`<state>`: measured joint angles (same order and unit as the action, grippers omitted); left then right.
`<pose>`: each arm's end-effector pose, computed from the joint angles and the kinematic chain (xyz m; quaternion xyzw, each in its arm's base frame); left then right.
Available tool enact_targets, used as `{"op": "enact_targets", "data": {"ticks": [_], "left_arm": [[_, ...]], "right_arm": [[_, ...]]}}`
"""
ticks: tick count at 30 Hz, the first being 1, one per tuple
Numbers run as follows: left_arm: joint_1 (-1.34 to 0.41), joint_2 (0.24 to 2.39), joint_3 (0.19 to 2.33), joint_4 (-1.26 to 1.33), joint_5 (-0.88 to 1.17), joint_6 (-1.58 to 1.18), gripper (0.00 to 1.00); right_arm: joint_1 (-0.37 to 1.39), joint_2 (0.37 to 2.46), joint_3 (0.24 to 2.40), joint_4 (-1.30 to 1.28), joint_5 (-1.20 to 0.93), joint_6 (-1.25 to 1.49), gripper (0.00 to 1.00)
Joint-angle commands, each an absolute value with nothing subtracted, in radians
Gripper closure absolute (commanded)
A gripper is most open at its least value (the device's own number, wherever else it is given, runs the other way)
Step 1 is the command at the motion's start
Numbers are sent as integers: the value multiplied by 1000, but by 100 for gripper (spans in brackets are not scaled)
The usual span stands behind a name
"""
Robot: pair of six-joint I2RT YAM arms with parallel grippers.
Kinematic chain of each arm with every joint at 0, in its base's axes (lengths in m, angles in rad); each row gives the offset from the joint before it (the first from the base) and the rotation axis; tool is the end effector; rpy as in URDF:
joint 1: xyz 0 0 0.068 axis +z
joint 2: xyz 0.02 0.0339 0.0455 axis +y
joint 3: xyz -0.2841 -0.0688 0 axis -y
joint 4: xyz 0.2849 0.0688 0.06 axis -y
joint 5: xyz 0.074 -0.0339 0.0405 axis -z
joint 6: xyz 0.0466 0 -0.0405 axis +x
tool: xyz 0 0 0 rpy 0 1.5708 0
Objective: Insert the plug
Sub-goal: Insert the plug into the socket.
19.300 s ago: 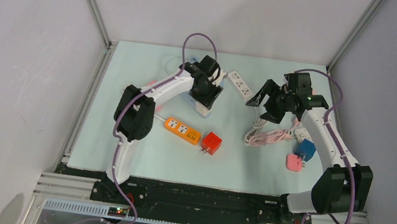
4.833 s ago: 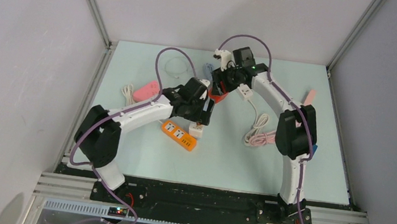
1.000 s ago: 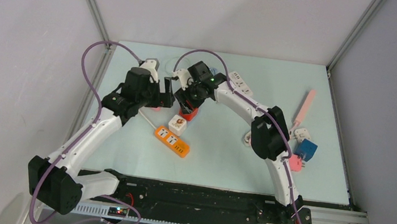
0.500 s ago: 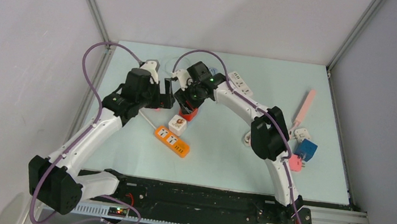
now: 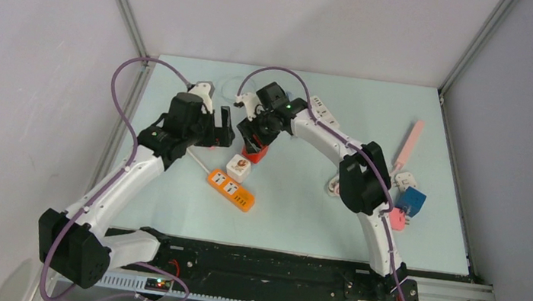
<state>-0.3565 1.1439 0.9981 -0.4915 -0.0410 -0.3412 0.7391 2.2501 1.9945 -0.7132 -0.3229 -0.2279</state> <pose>0.2723 -0.0994 0.3183 -0.0024 0.8929 -0.1366 0.4290 0.4011 0.3856 0.2231 -0.4804 0.8124 0.2225 0.2443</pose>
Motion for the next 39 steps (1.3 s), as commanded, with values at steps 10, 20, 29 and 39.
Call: {"op": "enact_targets", "data": {"ticks": [10,20,29,39], "left_arm": [[-347,1112,1000,-469,-54,-359,0],[-344,1103,1011,-468,-72,-359,2],[-332,1095,1023,-468,-79,-355,2],[-323,1096,1025,-467,-77,-351,2]], "right_arm": [[750,2201,1960,-702,-290,-247,100],[802,2220,1892,-660,-200,-259,100],[827,2261,1837,-651,-154,-270,100],[828,2288,1794,-655,-181,-255,100]]}}
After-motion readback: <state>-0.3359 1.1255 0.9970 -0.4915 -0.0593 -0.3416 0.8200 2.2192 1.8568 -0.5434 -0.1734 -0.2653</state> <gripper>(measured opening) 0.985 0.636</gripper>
